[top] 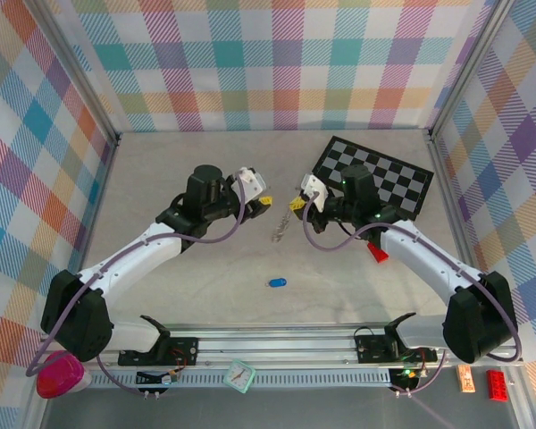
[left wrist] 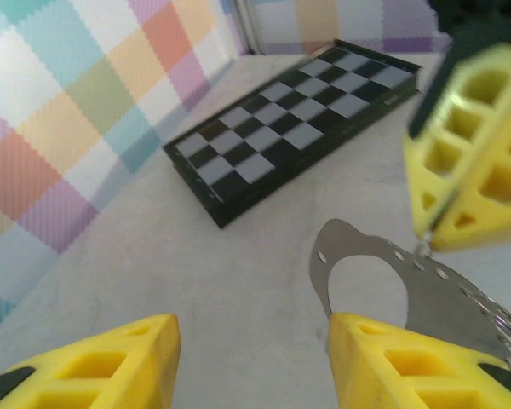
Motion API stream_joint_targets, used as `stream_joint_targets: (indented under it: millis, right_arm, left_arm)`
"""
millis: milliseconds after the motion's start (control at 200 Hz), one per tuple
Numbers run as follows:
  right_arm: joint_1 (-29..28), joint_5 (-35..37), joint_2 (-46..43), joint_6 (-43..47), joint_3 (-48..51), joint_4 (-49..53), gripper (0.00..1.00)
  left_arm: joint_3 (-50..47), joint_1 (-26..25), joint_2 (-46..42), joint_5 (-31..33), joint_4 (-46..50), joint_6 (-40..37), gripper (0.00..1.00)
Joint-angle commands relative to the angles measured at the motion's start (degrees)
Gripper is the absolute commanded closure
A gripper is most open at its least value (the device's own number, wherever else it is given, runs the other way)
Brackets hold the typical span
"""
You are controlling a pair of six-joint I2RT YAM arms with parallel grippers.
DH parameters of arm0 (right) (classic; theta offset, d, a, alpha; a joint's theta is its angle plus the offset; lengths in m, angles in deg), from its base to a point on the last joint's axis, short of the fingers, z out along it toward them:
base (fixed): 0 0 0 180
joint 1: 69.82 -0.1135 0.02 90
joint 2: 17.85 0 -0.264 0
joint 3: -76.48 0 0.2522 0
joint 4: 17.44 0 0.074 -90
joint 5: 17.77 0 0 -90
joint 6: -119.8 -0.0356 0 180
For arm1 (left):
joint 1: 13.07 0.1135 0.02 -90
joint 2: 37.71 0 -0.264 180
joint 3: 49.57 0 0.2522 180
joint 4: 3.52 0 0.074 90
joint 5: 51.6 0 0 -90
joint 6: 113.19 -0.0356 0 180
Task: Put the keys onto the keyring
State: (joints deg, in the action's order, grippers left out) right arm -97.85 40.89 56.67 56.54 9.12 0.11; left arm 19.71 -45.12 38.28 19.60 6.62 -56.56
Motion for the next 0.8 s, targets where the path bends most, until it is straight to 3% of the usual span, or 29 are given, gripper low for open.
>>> stream_joint_targets:
  millis: [0, 215, 450, 800]
  right_arm:
    - [0.4, -10.9, 0.8, 2.6, -1.2, -3.8, 1.00]
    - [0.4, -16.2, 3.5, 1.5, -1.4, -6.0, 1.00]
    - [0.4, -19.5, 4.8, 1.4, -0.7, -8.1, 1.00]
    - [0.4, -23.5, 7.0, 1.3, 0.1, -10.9, 1.00]
  left_arm:
    - [-3.8, 0.5, -3.2, -4.2, -4.5, 0.5, 0.54]
    - [-13.0, 0.6, -7.6, -7.3, -11.4, 7.4, 0.55]
    - [-15.3, 1.0, -7.8, -8.0, -13.4, 8.7, 0.57]
    - [-18.0, 2.0, -4.7, -15.3, -22.3, 12.5, 0.60]
